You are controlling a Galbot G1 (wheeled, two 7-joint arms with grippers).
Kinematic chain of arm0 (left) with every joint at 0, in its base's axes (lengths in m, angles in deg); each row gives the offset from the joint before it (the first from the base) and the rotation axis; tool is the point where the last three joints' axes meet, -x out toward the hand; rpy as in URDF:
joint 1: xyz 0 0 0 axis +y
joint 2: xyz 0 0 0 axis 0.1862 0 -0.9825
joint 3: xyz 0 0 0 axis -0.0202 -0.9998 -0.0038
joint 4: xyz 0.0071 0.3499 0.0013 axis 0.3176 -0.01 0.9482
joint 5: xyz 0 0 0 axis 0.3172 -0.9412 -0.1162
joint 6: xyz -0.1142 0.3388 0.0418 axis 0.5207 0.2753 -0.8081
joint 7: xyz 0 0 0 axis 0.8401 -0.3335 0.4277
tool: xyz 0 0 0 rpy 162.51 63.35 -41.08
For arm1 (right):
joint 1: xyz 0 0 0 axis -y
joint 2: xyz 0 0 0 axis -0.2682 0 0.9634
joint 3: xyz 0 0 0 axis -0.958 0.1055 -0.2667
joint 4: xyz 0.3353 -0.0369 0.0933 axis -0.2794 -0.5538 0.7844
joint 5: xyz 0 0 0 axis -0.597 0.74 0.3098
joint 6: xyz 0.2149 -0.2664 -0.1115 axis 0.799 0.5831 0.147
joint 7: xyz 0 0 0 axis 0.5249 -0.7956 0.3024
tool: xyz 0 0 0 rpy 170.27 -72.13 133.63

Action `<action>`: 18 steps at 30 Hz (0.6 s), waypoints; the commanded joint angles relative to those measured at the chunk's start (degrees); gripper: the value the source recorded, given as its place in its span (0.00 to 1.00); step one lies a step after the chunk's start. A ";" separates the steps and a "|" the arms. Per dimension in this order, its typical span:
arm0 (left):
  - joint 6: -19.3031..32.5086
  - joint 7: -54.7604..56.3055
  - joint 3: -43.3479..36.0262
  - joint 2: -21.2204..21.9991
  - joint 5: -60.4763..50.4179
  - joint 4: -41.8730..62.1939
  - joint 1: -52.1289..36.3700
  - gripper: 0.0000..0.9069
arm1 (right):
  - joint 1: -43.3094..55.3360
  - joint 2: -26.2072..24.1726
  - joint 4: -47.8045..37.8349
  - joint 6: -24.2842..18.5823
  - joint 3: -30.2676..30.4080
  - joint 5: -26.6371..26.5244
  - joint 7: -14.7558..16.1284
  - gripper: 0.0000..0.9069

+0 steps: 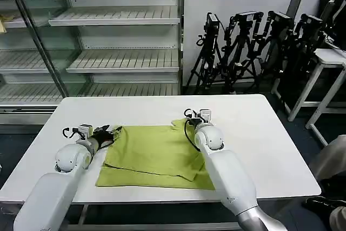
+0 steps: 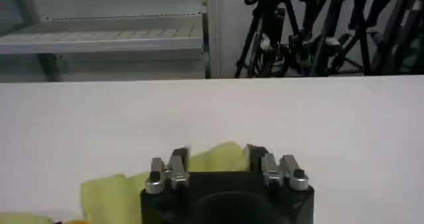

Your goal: Fold and organize the clothes.

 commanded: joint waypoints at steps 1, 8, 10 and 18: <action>-0.17 -0.67 -0.14 0.21 -0.48 -0.15 -0.04 0.01 | -0.14 0.20 -0.06 0.02 0.14 -0.31 0.39 0.00; -0.11 -0.77 0.02 0.45 -0.34 -0.88 -0.20 0.02 | -0.26 -0.61 0.71 -2.76 -0.04 1.38 2.39 0.00; -0.04 -0.78 0.34 0.42 0.08 -1.28 -0.07 0.02 | -0.66 -1.27 3.20 -3.30 -0.32 1.45 2.88 0.00; 1.15 -0.35 2.96 -0.93 2.17 -6.78 4.48 0.01 | -5.51 -5.01 15.49 -1.37 0.19 0.32 2.26 0.00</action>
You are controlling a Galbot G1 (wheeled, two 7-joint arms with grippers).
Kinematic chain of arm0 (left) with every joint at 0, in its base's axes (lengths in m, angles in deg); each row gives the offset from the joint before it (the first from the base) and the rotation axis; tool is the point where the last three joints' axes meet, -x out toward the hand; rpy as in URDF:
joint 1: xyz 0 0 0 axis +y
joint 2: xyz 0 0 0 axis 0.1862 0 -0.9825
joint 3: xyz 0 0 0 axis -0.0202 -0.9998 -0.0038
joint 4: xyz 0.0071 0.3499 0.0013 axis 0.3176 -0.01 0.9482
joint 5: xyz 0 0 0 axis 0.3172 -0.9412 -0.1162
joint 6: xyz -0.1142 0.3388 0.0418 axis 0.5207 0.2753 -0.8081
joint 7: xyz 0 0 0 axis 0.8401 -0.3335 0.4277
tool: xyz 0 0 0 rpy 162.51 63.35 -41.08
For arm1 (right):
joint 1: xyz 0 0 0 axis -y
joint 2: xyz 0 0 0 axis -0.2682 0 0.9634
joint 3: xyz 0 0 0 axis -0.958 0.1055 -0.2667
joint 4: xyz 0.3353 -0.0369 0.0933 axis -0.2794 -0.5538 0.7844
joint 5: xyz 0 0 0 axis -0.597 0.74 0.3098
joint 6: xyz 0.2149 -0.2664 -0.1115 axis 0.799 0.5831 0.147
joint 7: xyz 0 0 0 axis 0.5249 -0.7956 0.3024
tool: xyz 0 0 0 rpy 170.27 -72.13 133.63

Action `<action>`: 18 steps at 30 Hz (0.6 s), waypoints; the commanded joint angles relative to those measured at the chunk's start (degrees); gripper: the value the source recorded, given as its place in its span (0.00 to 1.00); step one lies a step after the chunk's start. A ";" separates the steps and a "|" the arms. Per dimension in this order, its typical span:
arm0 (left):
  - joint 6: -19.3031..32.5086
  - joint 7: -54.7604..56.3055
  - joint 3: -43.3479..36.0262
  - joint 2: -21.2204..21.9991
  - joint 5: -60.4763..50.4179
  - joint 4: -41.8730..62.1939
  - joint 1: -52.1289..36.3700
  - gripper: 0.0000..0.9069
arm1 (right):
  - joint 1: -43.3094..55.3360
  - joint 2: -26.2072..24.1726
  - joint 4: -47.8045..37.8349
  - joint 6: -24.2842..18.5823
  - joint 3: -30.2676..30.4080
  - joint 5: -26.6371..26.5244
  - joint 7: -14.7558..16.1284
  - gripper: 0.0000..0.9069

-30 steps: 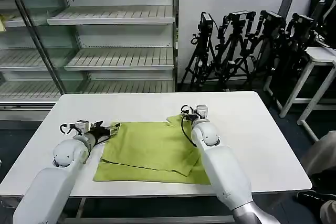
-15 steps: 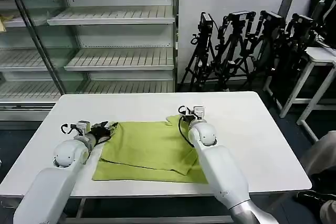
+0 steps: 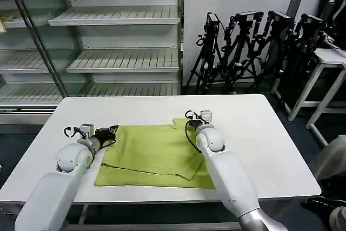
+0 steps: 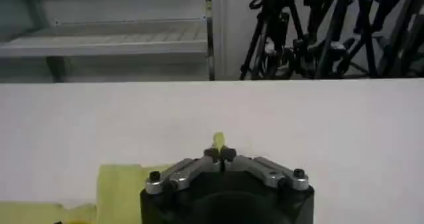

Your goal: Fold and organize the clothes.

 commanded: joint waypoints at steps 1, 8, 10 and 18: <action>0.62 0.25 2.42 -1.05 2.03 -6.68 4.30 0.02 | -5.46 -3.82 13.83 0.43 0.09 -0.33 0.09 0.00; 1.23 0.90 6.09 -1.38 2.37 -14.11 11.68 0.02 | -11.80 -7.27 22.70 0.56 0.24 -0.95 -0.55 0.00; 1.85 0.89 7.15 -1.72 2.67 -15.47 13.16 0.02 | -13.58 -8.75 25.60 0.67 0.51 -1.58 -1.27 0.00; 2.54 0.97 9.94 -2.69 3.27 -19.10 17.44 0.01 | -20.61 -12.40 33.76 0.59 0.14 -2.92 -2.00 0.00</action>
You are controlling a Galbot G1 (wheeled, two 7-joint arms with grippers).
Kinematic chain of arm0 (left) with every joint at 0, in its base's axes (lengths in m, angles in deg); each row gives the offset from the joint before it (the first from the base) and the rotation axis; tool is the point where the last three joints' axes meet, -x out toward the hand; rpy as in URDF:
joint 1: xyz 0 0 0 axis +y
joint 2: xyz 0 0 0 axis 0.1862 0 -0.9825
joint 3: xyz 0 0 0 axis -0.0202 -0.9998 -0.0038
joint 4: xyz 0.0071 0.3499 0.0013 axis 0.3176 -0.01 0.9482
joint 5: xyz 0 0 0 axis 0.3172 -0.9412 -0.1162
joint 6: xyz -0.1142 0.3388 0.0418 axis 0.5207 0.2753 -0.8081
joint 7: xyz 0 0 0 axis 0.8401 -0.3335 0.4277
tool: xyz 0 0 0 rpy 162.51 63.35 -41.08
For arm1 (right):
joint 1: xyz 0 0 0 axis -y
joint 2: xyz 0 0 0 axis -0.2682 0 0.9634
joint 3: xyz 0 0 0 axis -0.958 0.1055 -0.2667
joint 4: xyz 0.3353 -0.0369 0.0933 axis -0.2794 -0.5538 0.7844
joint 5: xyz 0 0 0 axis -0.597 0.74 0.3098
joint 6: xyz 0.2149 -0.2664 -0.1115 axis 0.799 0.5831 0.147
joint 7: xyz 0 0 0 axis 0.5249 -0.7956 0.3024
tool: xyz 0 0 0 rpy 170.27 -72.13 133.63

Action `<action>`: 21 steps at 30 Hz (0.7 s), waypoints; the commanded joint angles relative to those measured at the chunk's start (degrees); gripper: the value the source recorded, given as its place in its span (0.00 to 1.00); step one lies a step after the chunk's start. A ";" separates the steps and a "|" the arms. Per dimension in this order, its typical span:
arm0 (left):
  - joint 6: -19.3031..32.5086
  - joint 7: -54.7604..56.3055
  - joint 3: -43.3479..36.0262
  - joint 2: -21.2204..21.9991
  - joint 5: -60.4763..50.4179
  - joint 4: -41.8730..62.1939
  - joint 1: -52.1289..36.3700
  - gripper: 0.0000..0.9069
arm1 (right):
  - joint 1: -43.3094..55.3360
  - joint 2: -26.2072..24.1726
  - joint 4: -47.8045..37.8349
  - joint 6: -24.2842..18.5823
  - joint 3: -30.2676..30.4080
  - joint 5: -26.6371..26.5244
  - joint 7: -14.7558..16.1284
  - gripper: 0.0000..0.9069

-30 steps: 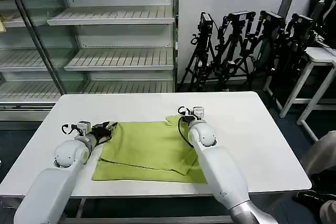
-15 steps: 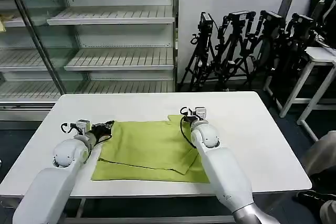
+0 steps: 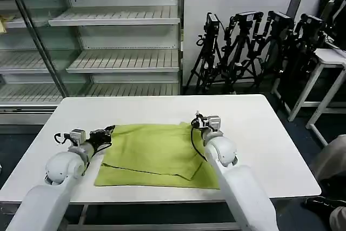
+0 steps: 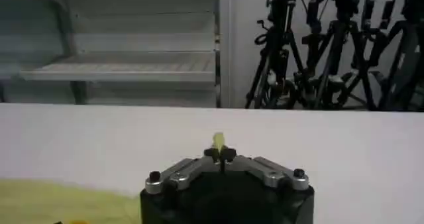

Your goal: Fold and organize the clothes.

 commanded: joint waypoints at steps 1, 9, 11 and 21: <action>0.91 0.00 4.46 -0.81 0.83 -7.89 7.81 0.01 | -11.54 -5.19 14.95 -0.82 -0.04 -1.15 -0.52 0.00; 1.28 -0.33 6.86 -1.22 1.21 -12.81 13.92 0.01 | -17.35 -6.51 20.39 -1.33 -2.26 -0.21 -0.26 0.00; 1.41 -0.35 7.18 -1.26 0.91 -12.74 14.50 0.01 | -18.21 -6.83 20.91 -1.44 -2.51 -0.16 0.00 0.00; 1.94 -0.86 8.45 -1.12 -0.55 -14.91 17.76 0.01 | -21.25 -6.77 22.83 -2.44 -2.75 1.00 0.63 0.00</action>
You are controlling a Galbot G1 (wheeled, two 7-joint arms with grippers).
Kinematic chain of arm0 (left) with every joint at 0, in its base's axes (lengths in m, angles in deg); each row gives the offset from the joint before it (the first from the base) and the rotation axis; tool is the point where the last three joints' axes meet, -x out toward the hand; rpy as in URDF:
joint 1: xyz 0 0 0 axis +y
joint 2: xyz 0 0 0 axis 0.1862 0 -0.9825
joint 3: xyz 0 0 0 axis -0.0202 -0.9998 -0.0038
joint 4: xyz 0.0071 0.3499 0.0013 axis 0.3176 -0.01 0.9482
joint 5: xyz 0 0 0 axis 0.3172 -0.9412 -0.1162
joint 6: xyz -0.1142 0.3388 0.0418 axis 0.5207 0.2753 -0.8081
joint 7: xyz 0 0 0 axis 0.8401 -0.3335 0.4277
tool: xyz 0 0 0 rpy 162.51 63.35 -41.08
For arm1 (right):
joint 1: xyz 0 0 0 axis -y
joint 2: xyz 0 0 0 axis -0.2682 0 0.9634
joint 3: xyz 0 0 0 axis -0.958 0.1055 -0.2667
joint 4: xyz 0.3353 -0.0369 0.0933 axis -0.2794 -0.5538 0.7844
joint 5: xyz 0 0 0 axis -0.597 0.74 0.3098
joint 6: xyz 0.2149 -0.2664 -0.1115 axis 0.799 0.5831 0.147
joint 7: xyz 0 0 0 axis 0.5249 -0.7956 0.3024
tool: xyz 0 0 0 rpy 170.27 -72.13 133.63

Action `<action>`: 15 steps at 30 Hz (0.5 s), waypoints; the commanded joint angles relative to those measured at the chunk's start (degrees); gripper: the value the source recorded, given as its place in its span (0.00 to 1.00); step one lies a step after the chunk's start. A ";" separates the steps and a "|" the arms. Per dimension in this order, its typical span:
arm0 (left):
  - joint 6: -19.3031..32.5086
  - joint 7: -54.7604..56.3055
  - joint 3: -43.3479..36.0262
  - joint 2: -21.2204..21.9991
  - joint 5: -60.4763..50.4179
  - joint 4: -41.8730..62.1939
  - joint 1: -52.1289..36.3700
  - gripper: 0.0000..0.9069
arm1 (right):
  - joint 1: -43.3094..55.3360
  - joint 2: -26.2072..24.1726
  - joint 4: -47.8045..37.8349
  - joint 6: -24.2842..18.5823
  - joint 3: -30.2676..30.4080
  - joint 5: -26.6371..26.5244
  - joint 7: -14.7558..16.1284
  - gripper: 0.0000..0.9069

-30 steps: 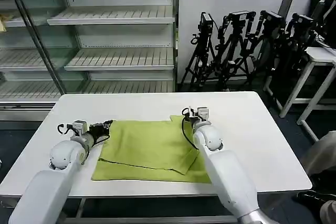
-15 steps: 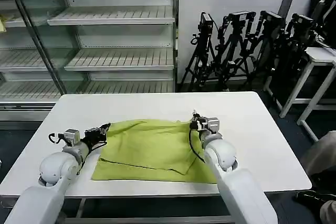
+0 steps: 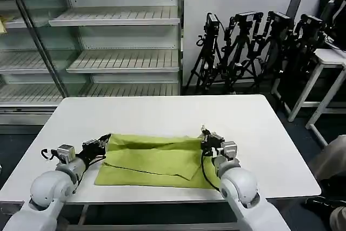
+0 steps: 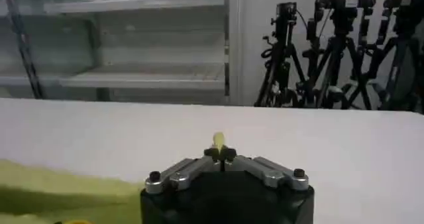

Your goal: Fold and organize the clothes.

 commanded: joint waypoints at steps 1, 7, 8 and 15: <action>0.44 -0.79 1.96 -0.14 -0.52 -3.77 5.03 0.02 | -4.80 -0.99 4.57 0.06 -0.57 0.44 -0.21 0.00; -1.03 -1.57 3.10 -0.98 0.09 -4.44 6.24 0.02 | -5.02 -1.24 2.84 0.43 -1.20 1.67 -0.20 0.00; -1.19 -1.57 3.05 -1.01 0.05 -4.59 6.61 0.02 | -4.98 -1.28 2.53 0.43 -1.32 1.67 -0.18 0.00; -2.42 -2.00 2.55 -1.24 -1.55 -3.95 7.38 0.01 | -4.63 -1.08 1.53 0.42 -1.70 1.93 0.00 0.00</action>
